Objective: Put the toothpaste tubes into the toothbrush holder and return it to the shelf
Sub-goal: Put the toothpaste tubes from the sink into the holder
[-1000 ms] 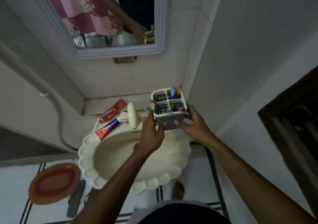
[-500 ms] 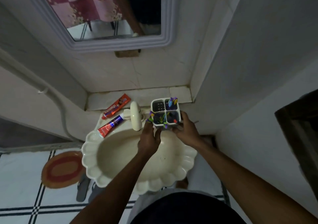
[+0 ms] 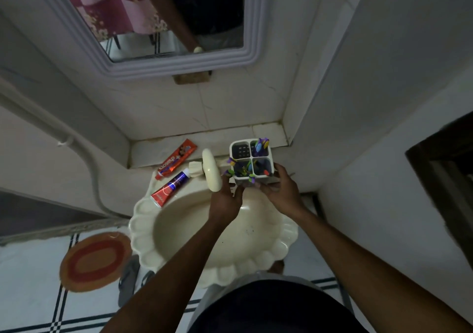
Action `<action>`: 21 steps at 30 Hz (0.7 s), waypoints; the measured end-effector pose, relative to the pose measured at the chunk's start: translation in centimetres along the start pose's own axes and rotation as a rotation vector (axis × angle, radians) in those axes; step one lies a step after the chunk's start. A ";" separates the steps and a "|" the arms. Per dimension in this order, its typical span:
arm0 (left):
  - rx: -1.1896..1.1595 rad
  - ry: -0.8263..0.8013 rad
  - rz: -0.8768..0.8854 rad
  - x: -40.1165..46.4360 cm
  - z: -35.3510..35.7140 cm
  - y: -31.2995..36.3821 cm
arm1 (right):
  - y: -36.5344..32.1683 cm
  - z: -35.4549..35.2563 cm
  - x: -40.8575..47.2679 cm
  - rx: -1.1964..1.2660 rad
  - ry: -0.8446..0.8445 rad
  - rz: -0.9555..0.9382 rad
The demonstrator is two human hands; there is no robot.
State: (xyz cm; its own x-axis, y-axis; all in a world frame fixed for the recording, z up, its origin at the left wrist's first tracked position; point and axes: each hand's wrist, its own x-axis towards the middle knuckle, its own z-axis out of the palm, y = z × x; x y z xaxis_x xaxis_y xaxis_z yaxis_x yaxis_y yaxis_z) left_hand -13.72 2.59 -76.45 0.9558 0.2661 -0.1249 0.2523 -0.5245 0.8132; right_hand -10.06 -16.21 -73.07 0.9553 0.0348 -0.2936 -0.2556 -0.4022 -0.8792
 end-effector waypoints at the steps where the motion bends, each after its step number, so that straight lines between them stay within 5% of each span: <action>1: 0.002 -0.001 -0.001 -0.1 -0.1 0.0 | 0.1 0.1 -0.2 0.016 0.013 0.004; 21: -0.116 0.112 0.007 -4.1 -6.8 -3.6 | 0.0 4.3 -4.5 0.155 0.219 -0.018</action>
State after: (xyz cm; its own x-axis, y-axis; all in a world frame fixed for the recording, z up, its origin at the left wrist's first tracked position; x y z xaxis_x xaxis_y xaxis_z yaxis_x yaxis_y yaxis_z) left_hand -19.61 8.90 -75.02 0.9331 0.3547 -0.0600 0.2204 -0.4319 0.8746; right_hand -15.04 -12.41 -73.35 0.9651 -0.1647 -0.2036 -0.2414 -0.2581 -0.9355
